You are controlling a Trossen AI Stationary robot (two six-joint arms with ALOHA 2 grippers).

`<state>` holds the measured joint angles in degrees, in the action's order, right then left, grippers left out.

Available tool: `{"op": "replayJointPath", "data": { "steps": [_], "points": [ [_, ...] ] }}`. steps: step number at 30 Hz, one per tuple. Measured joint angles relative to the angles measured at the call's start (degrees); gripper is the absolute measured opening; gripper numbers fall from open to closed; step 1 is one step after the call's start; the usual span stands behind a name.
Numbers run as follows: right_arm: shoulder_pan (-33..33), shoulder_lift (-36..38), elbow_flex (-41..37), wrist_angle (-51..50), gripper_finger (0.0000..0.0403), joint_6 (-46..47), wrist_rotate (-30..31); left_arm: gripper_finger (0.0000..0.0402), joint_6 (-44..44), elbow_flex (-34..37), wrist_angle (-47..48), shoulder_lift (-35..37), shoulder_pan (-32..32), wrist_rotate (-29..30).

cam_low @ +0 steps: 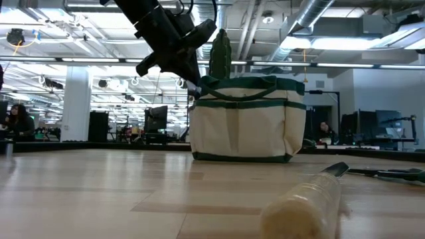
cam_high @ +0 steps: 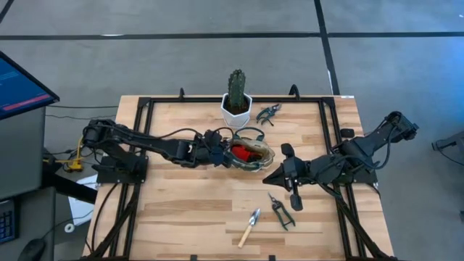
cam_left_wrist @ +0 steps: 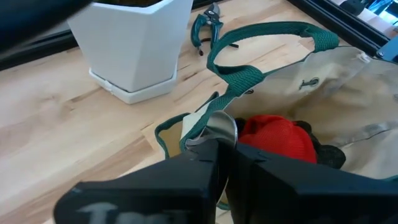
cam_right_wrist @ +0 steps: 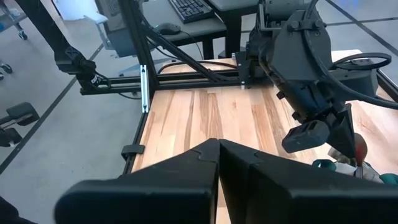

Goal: Pick & Place Garden tools in Gardening bag
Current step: Put the top brown trowel into the gardening bag

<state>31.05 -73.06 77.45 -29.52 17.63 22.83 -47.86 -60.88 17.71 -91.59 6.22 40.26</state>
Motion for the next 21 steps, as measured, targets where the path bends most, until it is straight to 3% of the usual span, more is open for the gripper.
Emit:
{"op": "replayJointPath", "data": {
  "steps": [8, 13, 21],
  "points": [
    [0.0, 0.0, 0.0, 0.0, 0.0, 0.0, -0.2, 0.002, -1.0, 0.0, -1.1, 0.0, 0.0, -0.3],
    [0.0, 0.0, 0.0, 0.0, 0.0, 0.0, -0.3, 0.0059, -1.0, 0.0, -3.1, 0.7, 0.0, -3.2],
    [0.0, 0.0, 0.0, -0.7, 0.0, 0.0, -0.3, 0.0124, -0.5, 0.0, -4.6, 4.7, 0.0, -3.2]
  ]
}}
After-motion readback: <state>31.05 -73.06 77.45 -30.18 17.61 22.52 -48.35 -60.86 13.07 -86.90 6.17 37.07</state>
